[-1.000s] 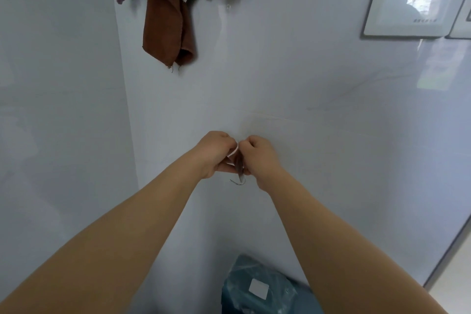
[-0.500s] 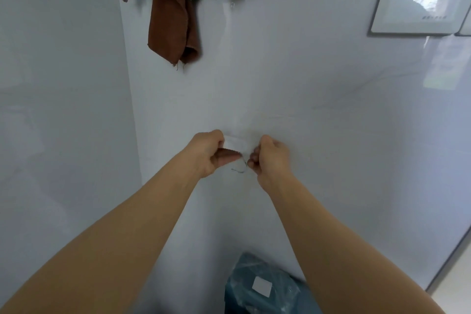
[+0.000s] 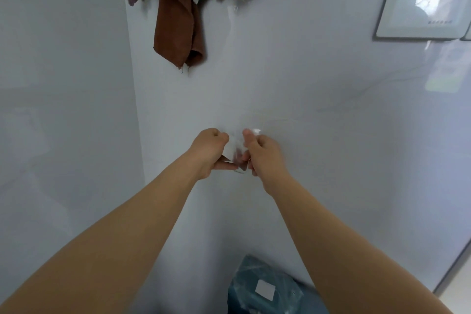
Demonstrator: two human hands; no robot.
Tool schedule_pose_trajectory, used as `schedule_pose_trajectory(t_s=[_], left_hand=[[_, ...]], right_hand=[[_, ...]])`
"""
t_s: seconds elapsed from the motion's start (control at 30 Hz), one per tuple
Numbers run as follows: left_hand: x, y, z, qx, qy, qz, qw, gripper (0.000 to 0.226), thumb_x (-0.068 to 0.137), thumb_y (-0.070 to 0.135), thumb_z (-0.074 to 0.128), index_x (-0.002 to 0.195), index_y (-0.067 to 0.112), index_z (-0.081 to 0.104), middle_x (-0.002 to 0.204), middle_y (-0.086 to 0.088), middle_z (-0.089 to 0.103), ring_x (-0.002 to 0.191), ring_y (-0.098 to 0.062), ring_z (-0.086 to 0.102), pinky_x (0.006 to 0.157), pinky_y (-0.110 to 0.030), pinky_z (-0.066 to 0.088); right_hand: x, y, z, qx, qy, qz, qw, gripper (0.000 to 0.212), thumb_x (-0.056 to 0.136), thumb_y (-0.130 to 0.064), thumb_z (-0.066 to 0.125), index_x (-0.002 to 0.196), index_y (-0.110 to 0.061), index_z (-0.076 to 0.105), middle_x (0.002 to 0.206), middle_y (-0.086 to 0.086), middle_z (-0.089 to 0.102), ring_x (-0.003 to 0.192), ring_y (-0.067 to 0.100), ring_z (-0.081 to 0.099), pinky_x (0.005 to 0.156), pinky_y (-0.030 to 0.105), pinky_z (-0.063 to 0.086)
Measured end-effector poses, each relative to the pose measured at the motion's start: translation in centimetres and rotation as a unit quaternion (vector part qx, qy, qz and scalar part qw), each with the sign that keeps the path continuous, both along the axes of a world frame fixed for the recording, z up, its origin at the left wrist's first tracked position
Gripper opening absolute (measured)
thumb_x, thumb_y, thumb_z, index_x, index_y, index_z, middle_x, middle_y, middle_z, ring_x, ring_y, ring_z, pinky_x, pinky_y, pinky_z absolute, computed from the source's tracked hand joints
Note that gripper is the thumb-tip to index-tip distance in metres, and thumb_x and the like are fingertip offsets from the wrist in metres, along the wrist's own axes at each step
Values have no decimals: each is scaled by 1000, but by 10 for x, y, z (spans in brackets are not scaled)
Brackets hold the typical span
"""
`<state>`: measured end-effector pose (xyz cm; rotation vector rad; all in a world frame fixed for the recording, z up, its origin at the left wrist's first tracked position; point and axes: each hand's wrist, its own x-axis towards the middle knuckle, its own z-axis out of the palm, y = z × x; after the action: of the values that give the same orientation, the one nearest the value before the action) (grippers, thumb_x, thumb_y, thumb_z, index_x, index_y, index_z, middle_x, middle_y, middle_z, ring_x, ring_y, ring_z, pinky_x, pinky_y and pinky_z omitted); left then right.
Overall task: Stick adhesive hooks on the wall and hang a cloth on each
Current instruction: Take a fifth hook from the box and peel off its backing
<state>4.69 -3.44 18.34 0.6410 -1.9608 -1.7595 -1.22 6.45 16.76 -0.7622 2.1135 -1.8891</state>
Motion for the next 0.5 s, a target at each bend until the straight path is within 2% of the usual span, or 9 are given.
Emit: schedule_pose_trajectory(t_s=[0.03, 0.1, 0.17, 0.23, 0.33, 0.4, 0.5], left_hand=[[0, 1, 0, -4, 1, 0, 1000, 17, 96, 9, 34, 87, 5, 48, 87, -17, 55, 64, -31, 65, 57, -33, 60], [-1, 2, -1, -26, 2, 16, 1000, 21, 96, 10, 35, 76, 8, 41, 77, -10, 47, 60, -26, 60, 57, -33, 59], [-3, 2, -2, -38, 5, 26, 999, 22, 97, 11, 38, 75, 9, 40, 76, -7, 48, 60, -23, 59, 58, -33, 59], [-2, 2, -3, -38, 7, 29, 999, 21, 97, 11, 38, 77, 9, 42, 74, -7, 51, 57, -20, 58, 57, -33, 59], [-2, 2, -5, -37, 16, 28, 999, 20, 94, 5, 34, 75, 9, 39, 63, -7, 48, 46, -17, 56, 56, -34, 59], [-3, 3, -7, -38, 19, 22, 999, 19, 94, 4, 33, 76, 10, 37, 63, -7, 47, 50, -21, 57, 56, -36, 59], [-4, 2, -10, 2, 31, 23, 999, 20, 96, 9, 33, 77, 10, 36, 77, -11, 49, 61, -28, 61, 57, -37, 60]], right_hand=[[2, 0, 1, 19, 26, 6, 999, 39, 94, -44, 46, 69, -14, 47, 49, -4, 55, 40, 4, 49, 44, 18, 38], [6, 0, 2, 28, 33, 16, 999, 42, 90, -52, 48, 69, -15, 48, 44, -9, 56, 46, 8, 52, 49, 22, 44], [6, -1, 3, 26, 14, 23, 999, 39, 86, -51, 55, 83, -13, 51, 53, -10, 58, 51, 7, 55, 57, 26, 50], [4, -2, 1, 28, -4, 33, 999, 32, 87, -40, 60, 93, -10, 52, 59, -9, 59, 54, 7, 57, 62, 28, 53], [1, -2, -1, 38, -13, 36, 999, 8, 90, -16, 54, 84, -10, 53, 63, -4, 59, 55, 9, 55, 59, 25, 51], [-3, -6, -3, 39, -13, 12, 999, 13, 87, -7, 50, 75, -11, 50, 67, 2, 58, 59, 14, 54, 61, 29, 53], [-9, -12, -7, 3, -39, -33, 999, 19, 88, -5, 47, 71, -12, 46, 80, 10, 59, 72, 22, 55, 75, 39, 54]])
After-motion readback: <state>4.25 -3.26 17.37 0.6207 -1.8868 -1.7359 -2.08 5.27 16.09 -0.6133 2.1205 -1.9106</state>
